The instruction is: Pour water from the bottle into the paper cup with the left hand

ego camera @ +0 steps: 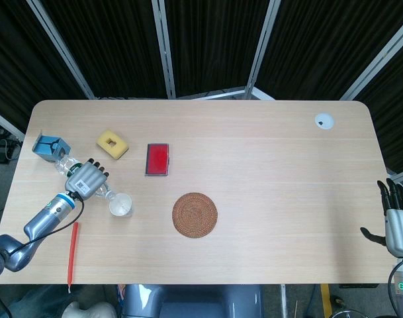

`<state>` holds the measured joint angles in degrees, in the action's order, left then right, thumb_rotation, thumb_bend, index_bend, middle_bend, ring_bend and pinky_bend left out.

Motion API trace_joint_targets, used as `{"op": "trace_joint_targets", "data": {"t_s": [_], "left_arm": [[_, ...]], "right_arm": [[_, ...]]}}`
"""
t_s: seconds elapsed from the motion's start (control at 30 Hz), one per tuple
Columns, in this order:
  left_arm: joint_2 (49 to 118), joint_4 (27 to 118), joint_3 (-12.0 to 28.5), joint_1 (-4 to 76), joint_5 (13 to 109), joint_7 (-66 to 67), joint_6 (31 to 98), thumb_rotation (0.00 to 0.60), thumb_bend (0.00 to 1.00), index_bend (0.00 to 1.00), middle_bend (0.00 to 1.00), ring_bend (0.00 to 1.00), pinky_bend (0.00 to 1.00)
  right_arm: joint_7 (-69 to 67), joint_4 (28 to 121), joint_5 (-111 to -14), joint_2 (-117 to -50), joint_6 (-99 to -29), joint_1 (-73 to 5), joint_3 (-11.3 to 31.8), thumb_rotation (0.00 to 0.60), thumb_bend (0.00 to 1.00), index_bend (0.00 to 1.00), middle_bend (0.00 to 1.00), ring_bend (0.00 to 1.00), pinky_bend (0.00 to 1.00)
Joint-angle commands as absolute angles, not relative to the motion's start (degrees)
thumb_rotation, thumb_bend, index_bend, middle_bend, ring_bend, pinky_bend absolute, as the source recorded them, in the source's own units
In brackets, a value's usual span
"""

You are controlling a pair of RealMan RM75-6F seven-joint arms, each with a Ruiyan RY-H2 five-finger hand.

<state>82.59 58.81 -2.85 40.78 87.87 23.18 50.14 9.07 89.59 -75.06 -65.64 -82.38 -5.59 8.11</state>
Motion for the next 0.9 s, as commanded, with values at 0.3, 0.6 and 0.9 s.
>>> {"op": "trace_joint_targets", "data": {"t_s": [0.3,0.6,0.9], "left_arm": [[83.0,57.9,-3.1,40.7,88.5,21.3,50.9,0.6,0.79,0.7,0.55,0.39,0.43],[83.0,57.7,-3.0,40.2,89.4,12.7,53.1,0.6,0.79,0.7,0.55,0.39,0.43],[82.5,58.2,-0.7,38.6,86.9,-8.6,55.3,0.6,0.79,0.7,0.55,0.39,0.43]], "right_arm": [[9.2,89.7,-75.0,-65.6,-82.4,-5.6,8.1,0.6,0.0,0.0,0.0,0.0,0.0],[9.1,89.7,-74.8,-65.6,-82.3,-5.5,8.2,0.6,0.0,0.0,0.0,0.0,0.0],[9.1,89.8,-74.8,-65.5,-82.2,-5.6,8.2,0.6,0.0,0.0,0.0,0.0,0.0]]}}
